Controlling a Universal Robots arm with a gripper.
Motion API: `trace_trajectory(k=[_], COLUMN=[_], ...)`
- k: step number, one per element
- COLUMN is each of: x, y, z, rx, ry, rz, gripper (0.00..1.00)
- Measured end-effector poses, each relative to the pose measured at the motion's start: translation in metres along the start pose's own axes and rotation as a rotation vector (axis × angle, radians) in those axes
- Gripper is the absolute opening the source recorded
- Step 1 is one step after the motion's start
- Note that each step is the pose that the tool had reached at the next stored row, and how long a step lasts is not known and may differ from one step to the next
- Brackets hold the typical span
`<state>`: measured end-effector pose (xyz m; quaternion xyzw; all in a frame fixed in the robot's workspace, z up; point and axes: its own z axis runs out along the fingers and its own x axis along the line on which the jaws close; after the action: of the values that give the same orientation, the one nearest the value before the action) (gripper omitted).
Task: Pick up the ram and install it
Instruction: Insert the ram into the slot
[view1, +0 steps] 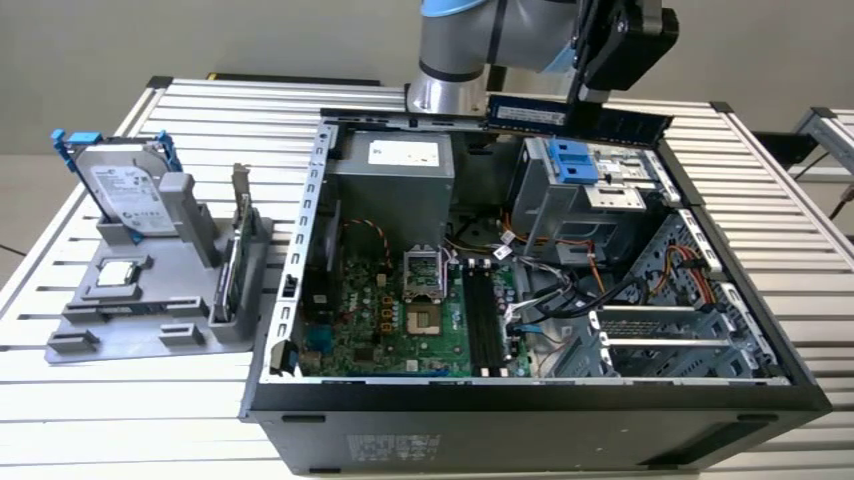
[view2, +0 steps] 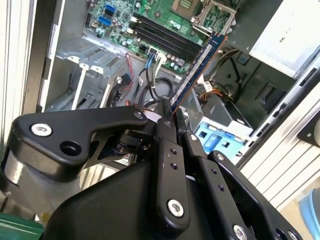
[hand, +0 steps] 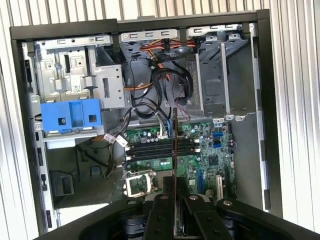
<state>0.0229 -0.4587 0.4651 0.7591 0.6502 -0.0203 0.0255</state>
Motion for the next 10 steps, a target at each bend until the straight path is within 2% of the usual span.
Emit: trace_trajectory(k=[5,10], x=[0.0003,0.0009], y=[0.0003,0.0015], z=[0.0033,0.0088], rx=[0.0038,0.0060], ry=[-0.0007,-0.0014], rz=[0.059,0.094], gripper=[0.00,0.00])
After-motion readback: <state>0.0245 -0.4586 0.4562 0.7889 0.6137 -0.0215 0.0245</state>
